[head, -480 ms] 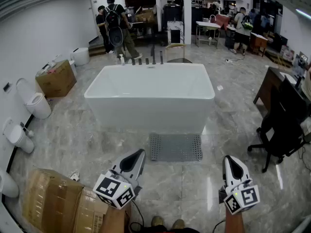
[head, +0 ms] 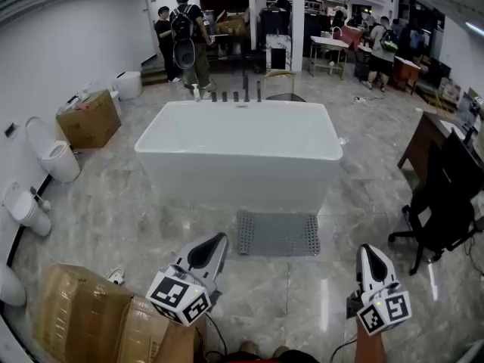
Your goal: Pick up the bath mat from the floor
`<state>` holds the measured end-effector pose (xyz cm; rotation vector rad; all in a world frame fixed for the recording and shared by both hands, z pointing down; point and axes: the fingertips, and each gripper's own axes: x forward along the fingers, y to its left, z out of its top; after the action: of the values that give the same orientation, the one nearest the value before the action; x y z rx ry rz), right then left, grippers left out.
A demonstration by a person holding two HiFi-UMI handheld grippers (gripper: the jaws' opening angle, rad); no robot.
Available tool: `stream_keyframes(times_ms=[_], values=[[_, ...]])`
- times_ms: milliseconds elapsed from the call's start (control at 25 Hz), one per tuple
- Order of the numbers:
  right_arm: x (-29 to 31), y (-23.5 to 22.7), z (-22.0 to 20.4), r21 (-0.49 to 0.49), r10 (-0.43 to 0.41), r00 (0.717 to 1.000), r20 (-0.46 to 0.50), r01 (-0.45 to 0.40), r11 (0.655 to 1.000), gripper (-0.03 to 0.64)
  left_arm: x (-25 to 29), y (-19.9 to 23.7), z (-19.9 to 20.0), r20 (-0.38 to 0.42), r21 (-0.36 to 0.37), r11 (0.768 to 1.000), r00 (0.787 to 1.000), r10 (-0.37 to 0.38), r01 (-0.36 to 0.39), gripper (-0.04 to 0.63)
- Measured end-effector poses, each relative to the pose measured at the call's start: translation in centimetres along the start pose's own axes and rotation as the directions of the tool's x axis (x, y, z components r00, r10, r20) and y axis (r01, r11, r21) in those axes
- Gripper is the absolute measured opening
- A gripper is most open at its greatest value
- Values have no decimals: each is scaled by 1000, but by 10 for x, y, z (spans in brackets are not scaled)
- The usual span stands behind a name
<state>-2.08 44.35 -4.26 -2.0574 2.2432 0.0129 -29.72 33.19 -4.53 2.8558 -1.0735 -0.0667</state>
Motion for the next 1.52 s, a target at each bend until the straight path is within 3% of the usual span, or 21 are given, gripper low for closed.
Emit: stream_keyframes(times_ms=[400, 680, 1240, 1520], values=[[46, 17, -16, -58, -5, 999, -37, 3, 998, 3, 13, 61, -4, 3, -5, 1000, 1000, 20, -20, 11], [107, -11, -38, -57, 19, 999, -36, -21, 998, 3, 65, 94, -15, 8, 18, 999, 999, 40, -40, 11], [275, -178, -64, -95, 102, 994, -45, -106, 990, 3, 278, 141, -9, 57, 58, 974, 974, 218, -221, 11], [335, -237, -82, -66, 153, 986, -72, -157, 985, 3, 340, 157, -19, 16, 63, 955, 957, 289, -290, 11]])
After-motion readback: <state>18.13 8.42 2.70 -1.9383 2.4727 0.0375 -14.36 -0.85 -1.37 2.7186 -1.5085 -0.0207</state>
